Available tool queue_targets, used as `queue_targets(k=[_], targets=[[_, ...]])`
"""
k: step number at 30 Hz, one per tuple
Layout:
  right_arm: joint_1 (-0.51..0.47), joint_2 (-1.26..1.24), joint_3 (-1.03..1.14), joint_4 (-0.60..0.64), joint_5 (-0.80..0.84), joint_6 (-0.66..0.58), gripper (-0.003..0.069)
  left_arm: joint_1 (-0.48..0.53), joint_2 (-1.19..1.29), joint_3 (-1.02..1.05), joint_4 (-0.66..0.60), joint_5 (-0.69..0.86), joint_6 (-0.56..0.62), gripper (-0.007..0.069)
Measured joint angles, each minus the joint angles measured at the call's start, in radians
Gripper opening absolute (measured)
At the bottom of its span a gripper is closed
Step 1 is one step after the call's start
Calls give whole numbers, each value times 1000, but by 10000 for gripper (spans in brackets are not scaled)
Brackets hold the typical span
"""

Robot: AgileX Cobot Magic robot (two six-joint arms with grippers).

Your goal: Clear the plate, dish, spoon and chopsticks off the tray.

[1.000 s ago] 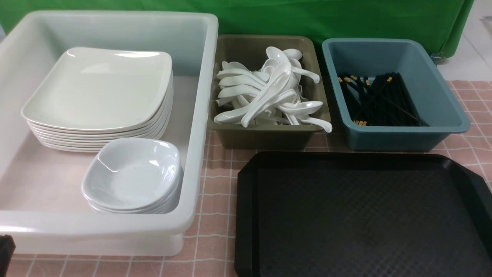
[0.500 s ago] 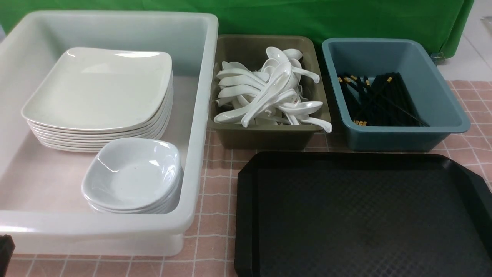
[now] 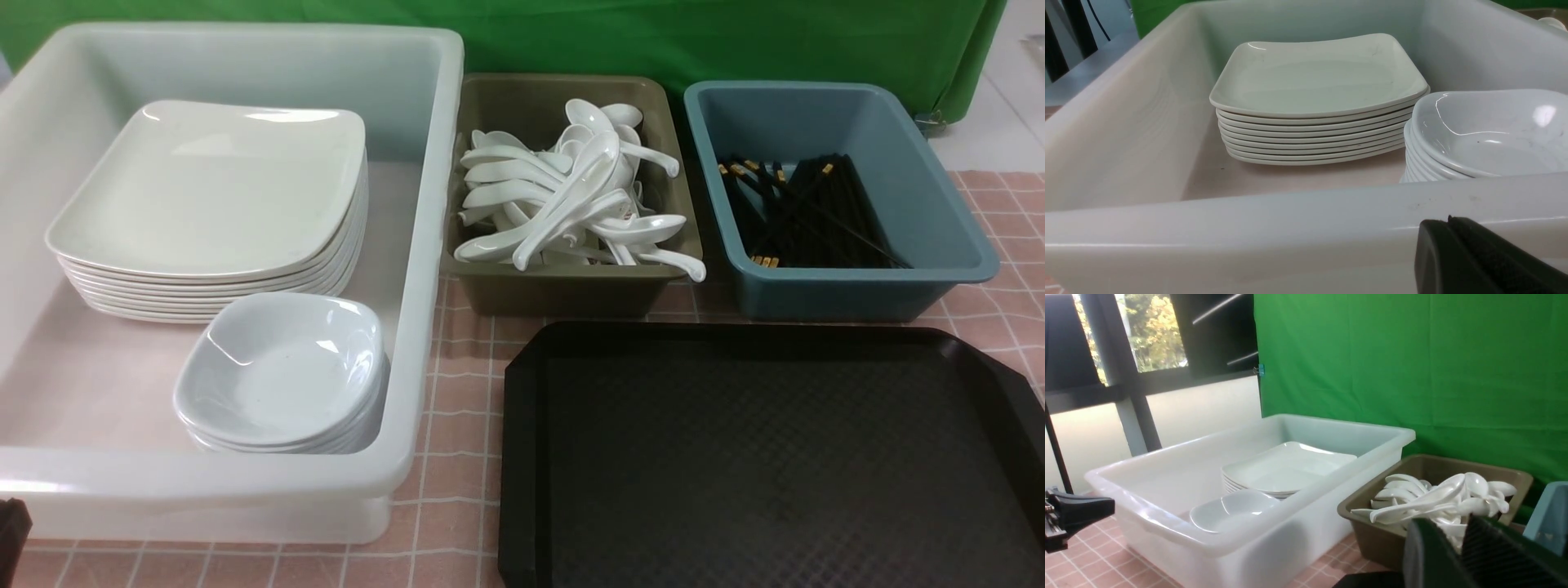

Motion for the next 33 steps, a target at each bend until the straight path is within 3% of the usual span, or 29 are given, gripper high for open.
queue_targets(k=[4,8,9,10,11,17,33], targets=[[-14,-13,1,7,8,-9,206,0,0,0,0,0,0,0],[-176,-33,8,8,65,-19,217,0,0,0,0,0,0,1],[-274,-34,30,9,94,-28,220,0,0,0,0,0,0,2],[-311,-34,42,9,104,-33,222,0,0,0,0,0,0,1],[-428,-37,98,9,110,-50,227,0,0,0,0,0,0,1],[-613,-83,308,9,118,-60,237,0,0,0,0,0,0,1],[-644,-126,367,13,129,-61,239,1,-1,0,4,3,12,5]])
